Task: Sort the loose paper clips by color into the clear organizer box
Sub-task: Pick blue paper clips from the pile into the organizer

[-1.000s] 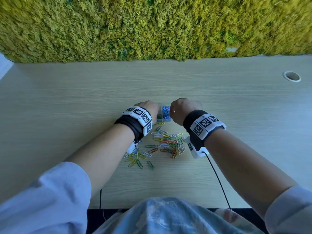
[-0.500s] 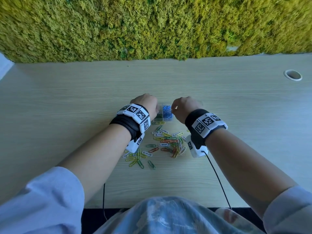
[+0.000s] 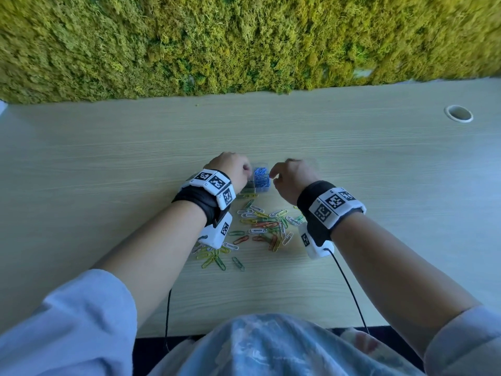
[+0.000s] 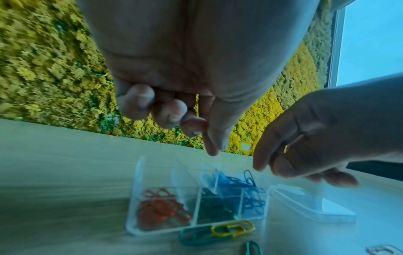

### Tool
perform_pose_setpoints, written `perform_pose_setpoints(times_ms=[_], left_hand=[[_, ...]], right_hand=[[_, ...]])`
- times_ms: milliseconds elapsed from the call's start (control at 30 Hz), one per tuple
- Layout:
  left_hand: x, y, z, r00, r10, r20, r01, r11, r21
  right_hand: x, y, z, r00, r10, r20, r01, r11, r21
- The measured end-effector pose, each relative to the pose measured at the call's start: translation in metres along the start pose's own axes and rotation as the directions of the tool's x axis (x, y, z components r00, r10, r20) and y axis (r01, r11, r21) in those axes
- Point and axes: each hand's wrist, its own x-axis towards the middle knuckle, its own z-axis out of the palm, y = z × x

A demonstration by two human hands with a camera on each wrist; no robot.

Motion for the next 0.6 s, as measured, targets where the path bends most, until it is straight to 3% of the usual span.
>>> perform_pose_setpoints(times_ms=[200,600], left_hand=[[-0.025,-0.042,-0.004,0.998,-0.068,0.015,0.069,0.995,-0.067],[-0.069,-0.066,0.005,0.985,-0.159,-0.061,0.142,0.965,-0.220]], right_hand=[[0.000,-0.022,0.019,0.979,-0.194,0.070,0.202,0.969,-0.144],[-0.002,-0.028,0.020,0.973,-0.228,0.041,0.232,0.955,-0.183]])
